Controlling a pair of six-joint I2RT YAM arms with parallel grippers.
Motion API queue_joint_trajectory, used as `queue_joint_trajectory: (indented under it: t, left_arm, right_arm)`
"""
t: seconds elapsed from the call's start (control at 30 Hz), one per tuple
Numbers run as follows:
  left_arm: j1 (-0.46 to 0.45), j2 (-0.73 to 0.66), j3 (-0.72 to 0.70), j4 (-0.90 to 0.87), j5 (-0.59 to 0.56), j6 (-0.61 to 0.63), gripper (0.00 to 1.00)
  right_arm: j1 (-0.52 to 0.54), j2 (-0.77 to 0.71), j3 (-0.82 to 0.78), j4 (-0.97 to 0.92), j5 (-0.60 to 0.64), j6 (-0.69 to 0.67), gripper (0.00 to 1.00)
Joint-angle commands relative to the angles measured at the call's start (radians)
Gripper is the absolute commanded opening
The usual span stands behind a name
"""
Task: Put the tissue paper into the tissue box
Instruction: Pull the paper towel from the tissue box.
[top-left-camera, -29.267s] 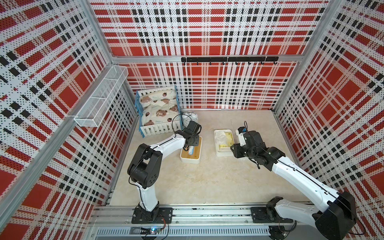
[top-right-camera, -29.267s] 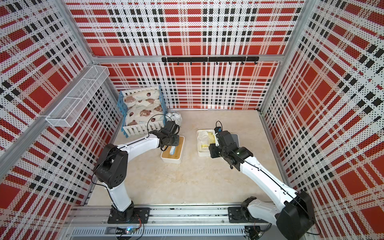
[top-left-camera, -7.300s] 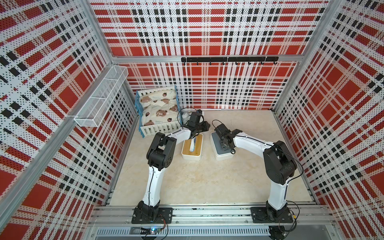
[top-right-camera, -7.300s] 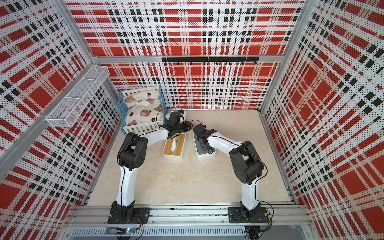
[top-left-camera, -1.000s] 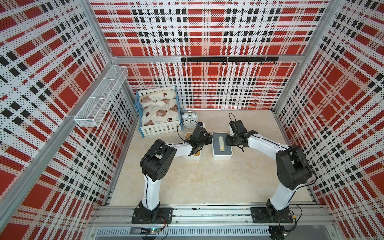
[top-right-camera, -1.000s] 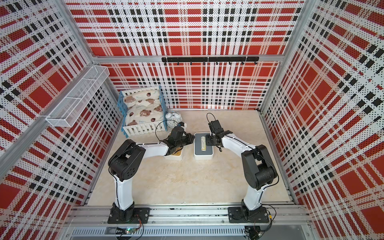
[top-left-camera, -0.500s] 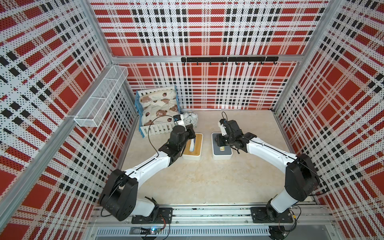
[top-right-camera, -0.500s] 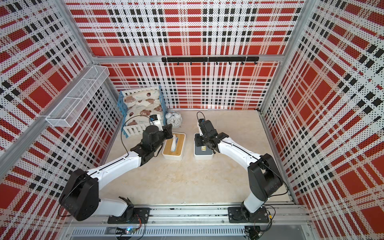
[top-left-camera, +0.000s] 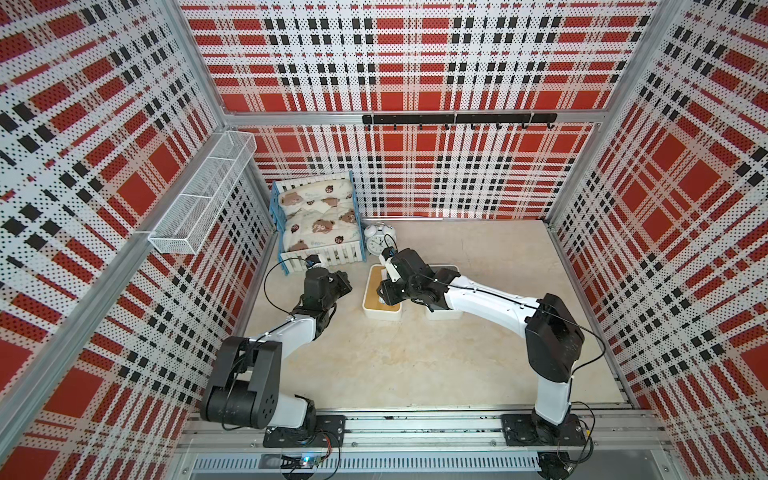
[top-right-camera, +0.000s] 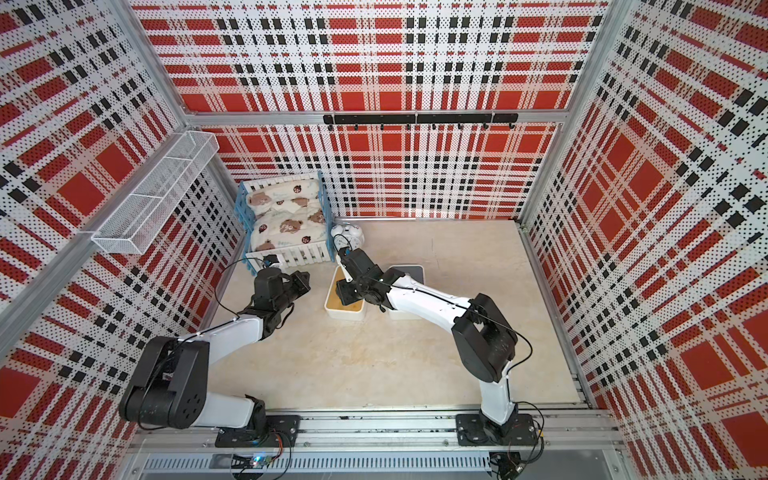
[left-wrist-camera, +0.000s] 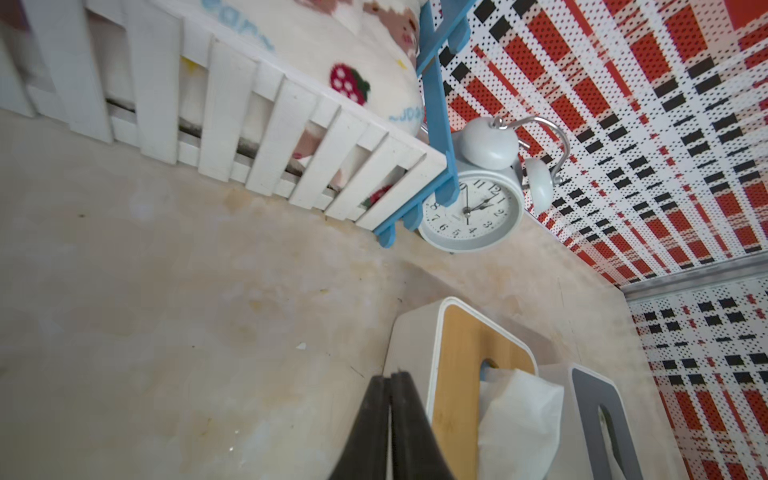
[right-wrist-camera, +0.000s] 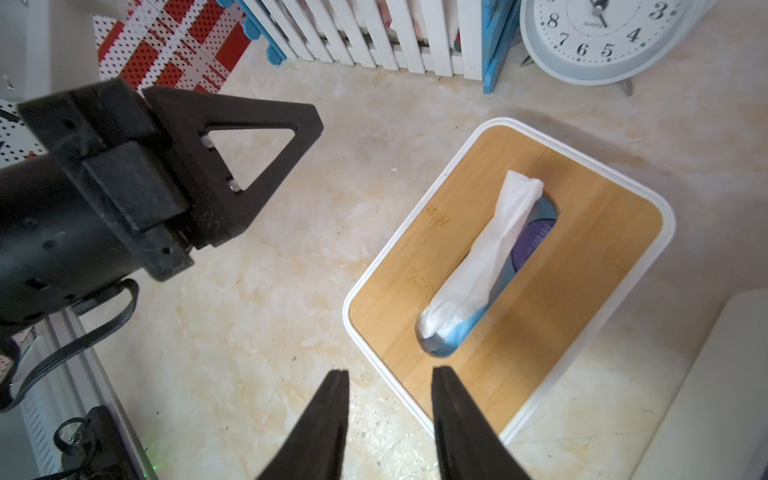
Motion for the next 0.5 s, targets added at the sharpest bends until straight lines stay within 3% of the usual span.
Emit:
queue_joint_trajectory:
  t: [0.0, 0.47]
  left_arm:
    - [0.007, 0.041, -0.004, 0.078, 0.07, -0.002, 0.1]
    - [-0.029, 0.166, 0.022, 0.14, 0.108, -0.017, 0.1]
  right_arm:
    - [0.005, 0.044, 0.038, -0.024, 0.011, 0.02, 0.41]
    - [0.008, 0.153, 0.098, -0.077, 0.112, 0.025, 0.44]
